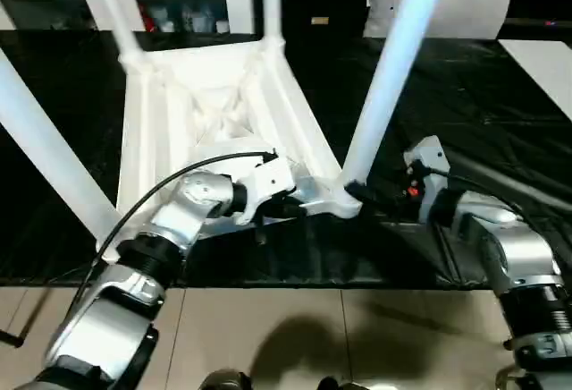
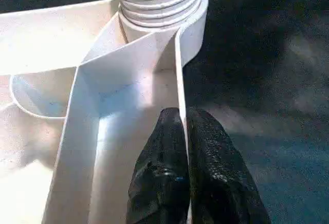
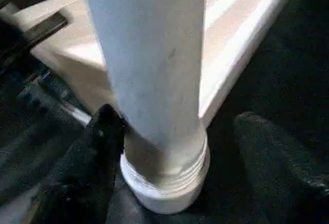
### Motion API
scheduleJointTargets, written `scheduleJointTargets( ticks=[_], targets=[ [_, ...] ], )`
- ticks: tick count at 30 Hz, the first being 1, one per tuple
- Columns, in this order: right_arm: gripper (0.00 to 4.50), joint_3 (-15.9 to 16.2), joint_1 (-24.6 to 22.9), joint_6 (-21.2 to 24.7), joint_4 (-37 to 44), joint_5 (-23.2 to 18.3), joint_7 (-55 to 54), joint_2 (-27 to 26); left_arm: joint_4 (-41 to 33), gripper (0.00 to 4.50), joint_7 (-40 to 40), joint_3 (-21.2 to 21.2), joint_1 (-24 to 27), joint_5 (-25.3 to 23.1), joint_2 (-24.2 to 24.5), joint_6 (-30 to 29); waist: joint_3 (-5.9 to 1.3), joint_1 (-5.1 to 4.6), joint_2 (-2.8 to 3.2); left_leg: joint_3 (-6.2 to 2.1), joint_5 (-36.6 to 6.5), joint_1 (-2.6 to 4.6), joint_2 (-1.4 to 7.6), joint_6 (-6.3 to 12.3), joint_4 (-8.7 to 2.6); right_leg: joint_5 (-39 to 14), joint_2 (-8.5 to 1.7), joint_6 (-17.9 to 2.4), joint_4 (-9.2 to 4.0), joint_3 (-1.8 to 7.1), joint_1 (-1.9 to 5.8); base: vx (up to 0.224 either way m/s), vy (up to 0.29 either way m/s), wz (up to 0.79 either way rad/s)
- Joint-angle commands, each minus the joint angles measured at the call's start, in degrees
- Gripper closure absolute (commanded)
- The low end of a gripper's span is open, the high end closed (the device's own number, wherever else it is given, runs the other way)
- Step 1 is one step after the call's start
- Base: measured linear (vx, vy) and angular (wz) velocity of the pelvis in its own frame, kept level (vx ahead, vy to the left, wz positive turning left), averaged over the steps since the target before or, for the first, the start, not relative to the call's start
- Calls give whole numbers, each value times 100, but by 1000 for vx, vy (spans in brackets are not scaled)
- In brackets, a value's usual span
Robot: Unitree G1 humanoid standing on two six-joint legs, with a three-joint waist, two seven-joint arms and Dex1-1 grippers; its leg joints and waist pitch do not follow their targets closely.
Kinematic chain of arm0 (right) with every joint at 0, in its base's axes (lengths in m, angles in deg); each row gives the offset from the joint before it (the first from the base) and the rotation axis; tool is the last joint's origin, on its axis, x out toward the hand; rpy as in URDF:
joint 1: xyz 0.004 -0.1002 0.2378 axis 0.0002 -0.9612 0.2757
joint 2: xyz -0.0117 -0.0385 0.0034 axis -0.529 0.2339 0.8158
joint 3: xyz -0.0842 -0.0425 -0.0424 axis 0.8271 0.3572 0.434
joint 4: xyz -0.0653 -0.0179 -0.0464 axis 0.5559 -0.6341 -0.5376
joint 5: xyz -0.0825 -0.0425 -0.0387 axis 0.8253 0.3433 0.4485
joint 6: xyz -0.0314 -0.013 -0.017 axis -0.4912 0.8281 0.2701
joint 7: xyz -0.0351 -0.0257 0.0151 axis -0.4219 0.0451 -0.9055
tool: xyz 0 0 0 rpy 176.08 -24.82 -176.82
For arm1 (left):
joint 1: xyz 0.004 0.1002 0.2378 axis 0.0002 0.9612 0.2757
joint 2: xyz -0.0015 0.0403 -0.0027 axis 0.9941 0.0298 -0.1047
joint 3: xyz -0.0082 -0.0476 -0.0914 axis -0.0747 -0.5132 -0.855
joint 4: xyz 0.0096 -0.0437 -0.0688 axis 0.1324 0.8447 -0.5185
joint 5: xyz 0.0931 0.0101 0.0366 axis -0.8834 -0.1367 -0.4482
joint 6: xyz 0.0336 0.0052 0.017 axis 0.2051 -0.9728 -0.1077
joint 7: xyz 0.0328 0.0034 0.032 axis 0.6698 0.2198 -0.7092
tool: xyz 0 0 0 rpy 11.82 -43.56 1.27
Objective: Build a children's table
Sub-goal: Rotate leg to tighten
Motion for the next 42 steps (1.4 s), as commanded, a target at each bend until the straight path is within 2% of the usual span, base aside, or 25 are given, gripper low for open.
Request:
scheduleJointTargets(
  ticks=[1, 4, 5, 6, 7, 9, 12, 13, 15, 20, 22, 25, 29, 32, 34, 35, 36, 37, 38, 39, 40, 41, 42],
  targets=[
    [94, 51, 43, -353, -44, -58, 622, 181, 73, 450, 666, 230, 88, 3, 164, 176, -527, 27, -46, -269, -317, 68, 559, 746, -301, -1146, -798, -377, -337, 520, 403, 0, 0, 0],
    [94, 130, 57, -468, -39, -188, 1109, 273, -27, 450, 1121, 273, 112, 104, 278, 174, -518, 49, -31, -274, -444, 82, 586, 677, -316, -1403, -803, -347, -363, 524, 393, 0, 0, 0],
    [94, 204, 71, -486, -50, -244, 1371, 326, -97, 450, 1376, 333, 129, 130, 352, 185, -533, 54, -49, -275, -443, 87, 593, 669, -315, -1413, -805, -357, -358, 527, 399, 0, 0, 0],
    [94, 204, 71, -486, -50, -244, 1371, 326, -97, 450, 1376, 333, 129, 130, 352, 185, -526, 61, -43, -279, -450, 88, 596, 660, -319, -1430, -809, -369, -356, 527, 394, 0, 0, 0],
    [111, 279, 89, -509, -79, -289, 1602, 370, -138, 450, 1558, 382, 135, 136, 408, 227, -532, 73, -31, -275, -463, 97, 597, 658, -315, -1454, -811, -392, -357, 528, 388, 0, 0, 0],
    [132, 389, 157, -517, -175, -361, 1963, 377, -220, 450, 1873, 471, 143, 160, 481, 313, -552, 90, -60, -277, -404, 105, 619, 648, -312, -1407, -816, -439, -336, 534, 388, 0, 0, 0],
    [148, 525, 231, -374, -244, -479, 2436, 343, -322, 450, 2109, 585, 163, 136, 494, 443, -558, 145, -44, -273, -367, 107, 615, 655, -305, -1397, -815, -459, -330, 538, 380, 0, 0, 0],
    [158, 528, 232, -371, -245, -480, 2443, 342, -323, 450, 2112, 587, 164, 135, 494, 445, -567, 151, -59, -274, -353, 108, 627, 656, -306, -1390, -817, -463, -324, 539, 385, 0, 0, 0],
    [176, 584, 248, -336, -264, -495, 2615, 333, -343, 450, 2170, 619, 170, 124, 483, 477, -565, 189, -49, -272, -332, 108, 631, 619, -301, -1363, -828, -488, -318, 547, 374, 0, 0, 0],
    [210, 699, 301, -343, -376, -508, 2924, 325, -293, 450, 2259, 605, 146, 106, 437, 532, -579, 234, -60, -268, -422, 104, 602, 514, -296, -1641, -829, -385, -347, 540, 385, 0, 0, 0],
    [237, 702, 304, -338, -382, -511, 2937, 326, -290, 450, 2262, 603, 145, 106, 437, 534, -574, 247, -67, -266, -436, 103, 595, 494, -297, -1744, -817, -313, -363, 539, 382, 0, 0, 0],
    [248, 762, 317, -179, -398, -553, 3110, 359, -271, 450, 2273, 583, 144, 106, 441, 524, -585, 266, -73, -266, -425, 108, 588, 493, -294, -1780, -803, -252, -366, 533, 387, 0, 0, 0],
    [253, 749, 281, 18, -332, -661, 3207, 379, -287, 450, 2256, 542, 170, 144, 445, 415, -602, 290, -74, -279, -379, 114, 613, 498, -293, -1633, -810, -297, -340, 533, 372, 0, 0, 0],
    [253, 589, 132, 436, -67, -937, 3045, 282, -296, 450, 1881, 435, 197, 118, 341, -11, -582, 288, -100, -269, -368, 102, 595, 515, -294, -1686, -803, -273, -350, 532, 378, 0, 0, 0],
    [253, 536, 70, 528, 42, -971, 2835, 204, -291, 450, 1651, 367, 182, 108, 255, -240, -569, 303, -86, -270, -387, 126, 613, 510, -296, -1769, -809, -254, -377, 539, 352, 0, 0, 0],
    [253, 501, 23, 543, 112, -903, 2510, 103, -292, 450, 1418, 292, 157, 110, 151, -480, -560, 291, -94, -266, -466, 124, 590, 476, -305, -1954, -808, -208, -407, 526, 365, 0, 0, 0],
    [253, 473, 43, 611, 86, -472, 1459, -167, -335, 450, 1002, 171, 104, 128, -63, -911, -521, 253, -107, -265, -549, 117, 585, 396, -320, -2193, -807, -148, -439, 520, 356, 0, 0, 0],
    [253, 472, 47, 620, 81, -438, 1377, -187, -339, 450, 973, 163, 101, 129, -78, -940, -508, 233, -100, -281, -614, 139, 582, 332, -329, -2368, -803, -113, -469, 503, 336, 0, 0, 0],
    [253, 443, 68, 674, 84, -324, 1003, -308, -357, 450, 799, 109, 77, 145, -170, -1106, -474, 171, -99, -292, -853, 179, 551, 207, -341, -2835, -823, 7, -573, 452, 334, 0, 0, 0],
    [253, 413, 85, 758, 109, -272, 751, -399, -363, 450, 660, 66, 57, 156, -242, -1209, -453, 136, -104, -291, -991, 190, 517, 147, -333, -3129, -831, 112, -635, 414, 353, 0, 0, 0],
    [254, 322, 108, 952, 143, -201, 306, -541, -345, 450, 423, -16, 14, 186, -367, -1364, -404, 42, -86, -287, -1222, 240, 481, 81, -321, -3582, -834, 329, -760, 343, 359, 0, 0, 0],
    [254, 254, 131, 1127, 174, -124, -80, -661, -339, 450, 238, -85, -17, 211, -471, -1503, -411, -48, -69, -310, -1395, 289, 507, 36, -326, -3689, -801, 460, -828, 268, 380, 0, 0, 0],
    [254, 254, 131, 1127, 174, -124, -80, -661, -339, 450, 238, -85, -17, 211, -471, -1503, -412, -105, -72, -326, -1473, 292, 533, 29, -335, -3652, -802, 495, -846, 237, 395, 0, 0, 0]
  ],
)
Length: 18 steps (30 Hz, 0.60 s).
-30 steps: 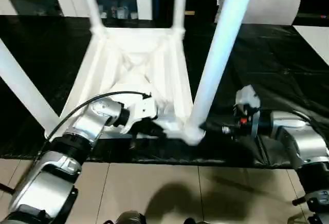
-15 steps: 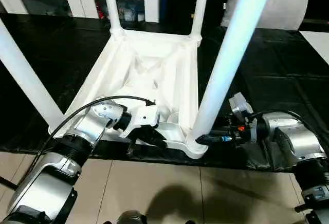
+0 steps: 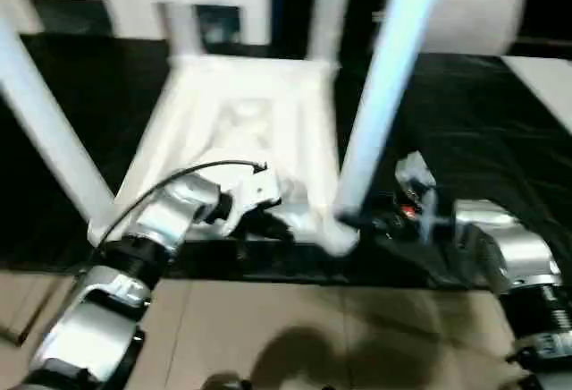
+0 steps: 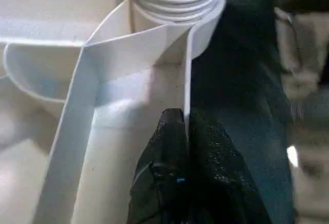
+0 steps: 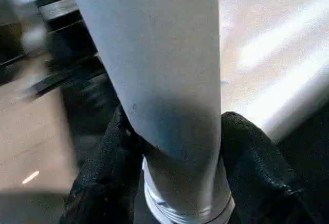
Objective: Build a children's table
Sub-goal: Rotate leg to tighten
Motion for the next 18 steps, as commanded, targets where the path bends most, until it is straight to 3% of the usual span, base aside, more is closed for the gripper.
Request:
scheduleJointTargets(
  ticks=[1, 2, 4, 5, 6, 7, 8, 9, 11, 14, 15, 18],
  targets=[
    [254, 186, 113, 327, 98, 105, -543, -309, -41, 450, -247, 4, -134, 184, -332, -153, -361, -62, 8, -368, -1694, 157, 572, 92, -401, -3505, -811, 486, -760, 270, 280, 0, 0, 0],
    [254, 67, 175, 586, 121, 333, -1389, -629, 10, 450, -748, -161, -203, 200, -568, -398, -365, -168, 60, -441, -1874, 100, 731, 51, -489, -2989, -799, 342, -632, 283, 330, 0, 0, 0],
    [254, 32, 202, 644, 121, 444, -1725, -765, 12, 450, -957, -234, -228, 208, -668, -514, -384, -206, 64, -493, -2188, 94, 825, -37, -560, -2683, -813, 257, -499, 356, 340, 0, 0, 0],
    [254, -126, 268, 727, 59, 447, -2270, -1043, -12, 450, -1371, -369, -269, 189, -835, -699, -359, -237, 5, -398, -2128, 156, 614, -147, -476, -2868, -929, 132, -601, 421, 249, 0, 0, 0],
    [254, -286, 329, 665, -25, 354, -2654, -1304, -81, 450, -1723, -435, -293, 88, -966, -826, -353, -218, -24, -319, -1639, 165, 439, -109, -374, -3189, -977, 95, -718, 394, 234, 0, 0, 0],
    [254, -327, 346, 601, -59, 319, -2739, -1378, -107, 450, -1821, -442, -296, 48, -1002, -841, -359, -203, -36, -295, -1388, 132, 379, -43, -355, -3251, -961, 145, -742, 368, 266, 0, 0, 0],
    [254, -348, 350, 473, -98, 291, -2784, -1435, -134, 450, -1905, -442, -296, 6, -1036, -837, -386, -174, -21, -292, -1053, 61, 393, 105, -390, -3050, -894, 254, -708, 356, 323, 0, 0, 0],
    [200, -299, 330, 314, -107, 331, -2728, -1409, -159, 450, -1920, -436, -288, 0, -1047, -861, -397, -191, -31, -320, -973, 54, 491, 222, -426, -2658, -835, 279, -663, 368, 302, 0, 0, 0],
    [185, -263, 290, 123, -78, 330, -2587, -1360, -178, 450, -1892, -397, -269, -26, -1019, -801, -423, -203, 5, -349, -998, 75, 587, 268, -439, -2157, -844, 137, -566, 412, 268, 0, 0, 0],
    [168, -253, 163, 14, 137, 275, -2174, -1191, -263, 450, -1644, -238, -173, -108, -830, -560, -440, -166, -6, -320, -763, 41, 567, 330, -429, -1674, -881, -163, -454, 488, 283, 0, 0, 0],
    [148, -249, 126, 8, 203, 294, -2090, -1139, -294, 450, -1570, -199, -139, -141, -769, -491, -443, -148, -18, -322, -698, 22, 546, 359, -421, -1619, -874, -173, -435, 492, 292, 0, 0, 0],
    [128, -234, 59, -105, 305, 275, -1657, -849, -322, 450, -1289, -104, -57, -202, -551, -275, -513, -81, -8, -320, -122, -39, 546, 584, -369, -793, -851, -311, -246, 516, 311, 0, 0, 0]
  ],
)
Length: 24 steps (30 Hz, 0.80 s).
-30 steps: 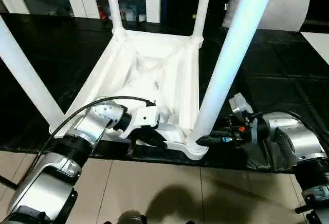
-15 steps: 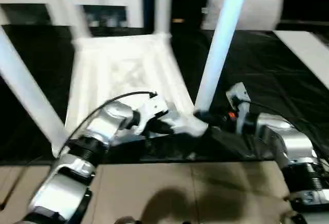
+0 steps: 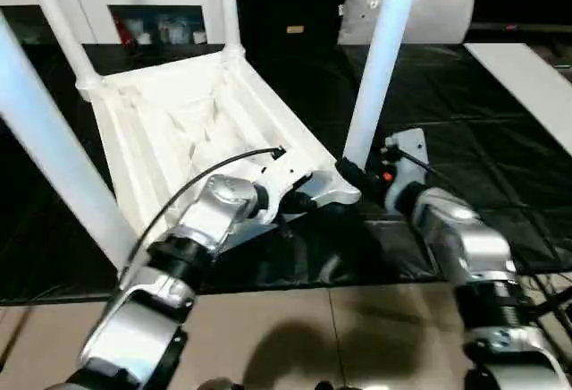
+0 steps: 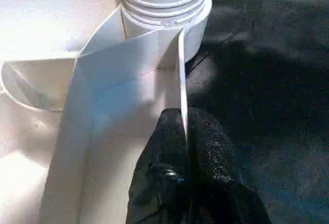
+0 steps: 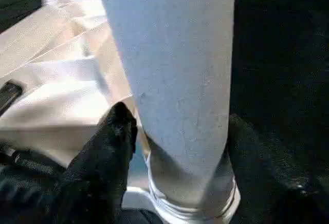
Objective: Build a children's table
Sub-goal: Rotate leg to tighten
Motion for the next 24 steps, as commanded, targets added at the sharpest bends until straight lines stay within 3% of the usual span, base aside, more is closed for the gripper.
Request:
scheduleJointTargets(
  ticks=[1, 3, 4, 7, 11, 16, 17, 24],
  targets=[
    [117, 273, -56, -102, 112, -125, 613, 173, -122, 450, 386, 179, 39, -73, 112, 300, -509, 60, -20, -304, -3, 26, 513, 695, -311, -583, -811, -331, -227, 597, 361, 0, 0, 0],
    [96, 314, -52, -235, 79, -157, 922, 395, -112, 450, 586, 234, 70, -76, 226, 430, -489, 89, -42, -268, -98, 10, 477, 734, -300, -664, -802, -317, -234, 600, 368, 0, 0, 0],
    [90, 373, -52, -383, 48, -155, 1253, 622, -106, 450, 834, 304, 105, -71, 343, 610, -493, 138, -22, -271, -166, 8, 475, 724, -298, -881, -797, -241, -265, 570, 377, 0, 0, 0],
    [61, 440, -29, -670, -24, -145, 1993, 1071, -127, 450, 1424, 460, 185, 3, 598, 998, -502, 180, -20, -287, -181, 19, 526, 738, -296, -1004, -772, -123, -266, 557, 349, 0, 0, 0],
    [61, 610, -55, -810, -7, -256, 2884, 1450, -61, 450, 1839, 584, 195, -7, 776, 1306, -492, 291, -12, -268, -404, 63, 554, 662, -302, -1295, -771, -105, -300, 566, 326, 0, 0, 0],
    [61, 835, -47, -985, -86, -349, 3691, 1704, -73, 450, 2408, 677, 218, 97, 899, 1623, -502, 363, -24, -266, -461, 58, 556, 587, -304, -1494, -782, -95, -315, 565, 330, 0, 0, 0],
    [87, 919, -25, -935, -127, -430, 4029, 1790, -122, 450, 2686, 738, 243, 145, 971, 1712, -518, 386, -43, -268, -399, 62, 564, 599, -299, -1433, -781, -105, -299, 570, 330, 0, 0, 0],
    [142, 1214, 30, -748, -183, -574, 4920, 1951, -185, 450, 3253, 933, 257, 135, 1150, 2037, -528, 466, -38, -281, -305, 57, 587, 602, -296, -1385, -792, -155, -269, 568, 319, 0, 0, 0]
  ],
)
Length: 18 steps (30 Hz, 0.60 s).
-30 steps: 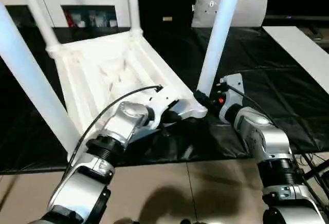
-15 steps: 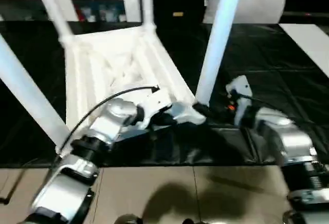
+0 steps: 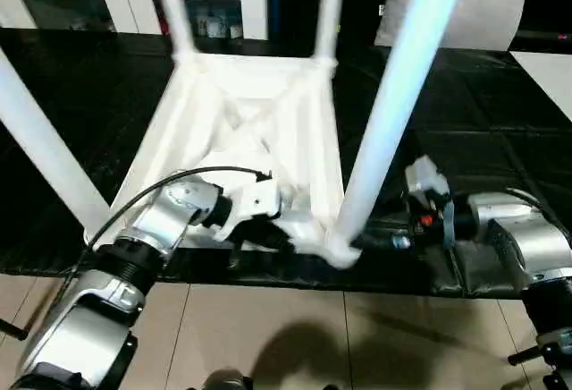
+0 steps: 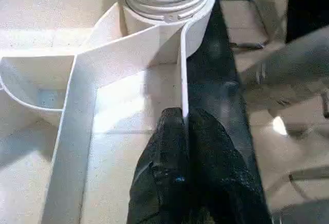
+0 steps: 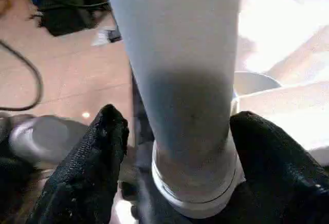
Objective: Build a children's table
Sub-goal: Rotate leg to tighten
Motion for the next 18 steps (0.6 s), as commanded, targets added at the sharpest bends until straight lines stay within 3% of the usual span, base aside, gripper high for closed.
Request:
scheduleJointTargets(
  ticks=[1, 8, 16, 18],
  targets=[
    [146, 134, 71, 26, -10, -54, 281, 89, -173, 450, 359, 323, 65, -100, -21, 173, -521, -30, -42, -270, -322, 94, 574, 603, -342, -1369, -778, -124, -362, 575, 368, 0, 0, 0],
    [224, 245, 111, 17, -104, -79, 561, 81, -75, 450, 466, 337, 27, -111, 5, 314, -533, 30, -48, -270, -298, 107, 577, 563, -343, -1413, -771, -84, -360, 570, 366, 0, 0, 0],
    [248, 174, 92, 255, -126, -306, 732, 11, -112, 450, 482, 209, 103, 41, -45, 153, -533, 31, -55, -264, -272, 93, 562, 566, -338, -1410, -770, -68, -360, 569, 375, 0, 0, 0],
    [250, 35, 23, 396, -62, -425, 513, -101, -185, 450, 323, 123, 142, 103, -125, -85, -525, 26, -55, -267, -283, 97, 574, 564, -344, -1436, -777, -72, -367, 564, 373, 0, 0, 0]
  ],
)
